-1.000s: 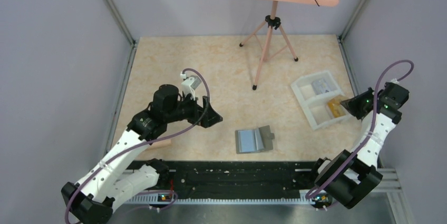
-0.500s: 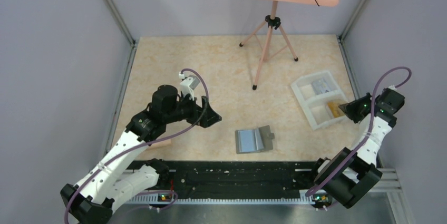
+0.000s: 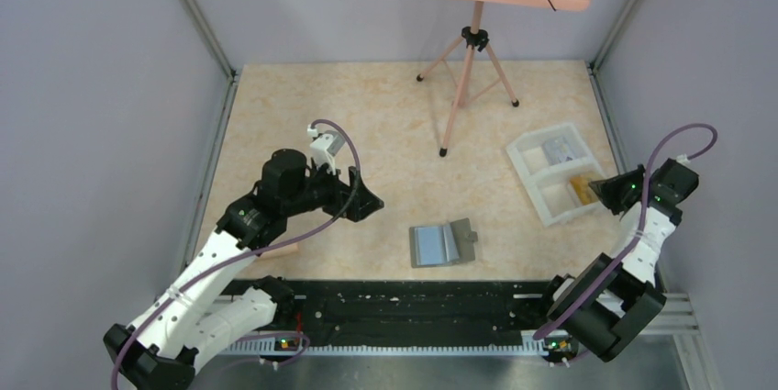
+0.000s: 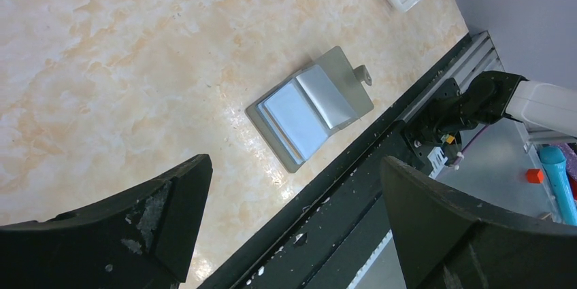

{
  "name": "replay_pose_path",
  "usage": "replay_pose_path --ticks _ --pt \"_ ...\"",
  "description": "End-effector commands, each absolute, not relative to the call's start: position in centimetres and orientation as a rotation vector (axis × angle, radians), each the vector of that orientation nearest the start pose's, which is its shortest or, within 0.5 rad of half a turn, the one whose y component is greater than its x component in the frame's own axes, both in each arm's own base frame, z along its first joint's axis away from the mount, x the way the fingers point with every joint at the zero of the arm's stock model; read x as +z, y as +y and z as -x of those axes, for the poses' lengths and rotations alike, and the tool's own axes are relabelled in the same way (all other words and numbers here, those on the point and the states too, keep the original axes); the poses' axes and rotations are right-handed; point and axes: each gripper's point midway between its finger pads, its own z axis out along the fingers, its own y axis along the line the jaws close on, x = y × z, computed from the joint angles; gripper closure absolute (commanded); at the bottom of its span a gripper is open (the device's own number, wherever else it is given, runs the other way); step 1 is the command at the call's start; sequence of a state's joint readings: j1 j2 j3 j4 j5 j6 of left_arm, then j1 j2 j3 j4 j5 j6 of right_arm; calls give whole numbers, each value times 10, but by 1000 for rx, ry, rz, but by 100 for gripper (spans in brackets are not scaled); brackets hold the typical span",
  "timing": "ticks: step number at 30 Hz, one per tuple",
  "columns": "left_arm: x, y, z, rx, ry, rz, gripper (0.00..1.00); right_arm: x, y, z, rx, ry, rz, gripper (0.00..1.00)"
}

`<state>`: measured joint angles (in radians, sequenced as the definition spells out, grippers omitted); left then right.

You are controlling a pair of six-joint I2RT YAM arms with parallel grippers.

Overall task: Take the credit cards out of the card holder
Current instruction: Place the credit card in the storage box.

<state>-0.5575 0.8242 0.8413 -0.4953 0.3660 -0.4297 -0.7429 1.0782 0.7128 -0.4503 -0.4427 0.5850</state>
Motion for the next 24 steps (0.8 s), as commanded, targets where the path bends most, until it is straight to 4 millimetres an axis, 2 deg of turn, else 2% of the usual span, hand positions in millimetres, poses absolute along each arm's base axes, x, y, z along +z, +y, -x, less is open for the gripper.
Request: replay_pose_path --ticks 1,24 --pt "247 -208 -193 -954 2069 -384 1 132 -125 -274 439 1901 -1265 100" --pt "249 -206 -194 -941 2060 -373 1 110 -133 -278 425 1896 -1332 99"
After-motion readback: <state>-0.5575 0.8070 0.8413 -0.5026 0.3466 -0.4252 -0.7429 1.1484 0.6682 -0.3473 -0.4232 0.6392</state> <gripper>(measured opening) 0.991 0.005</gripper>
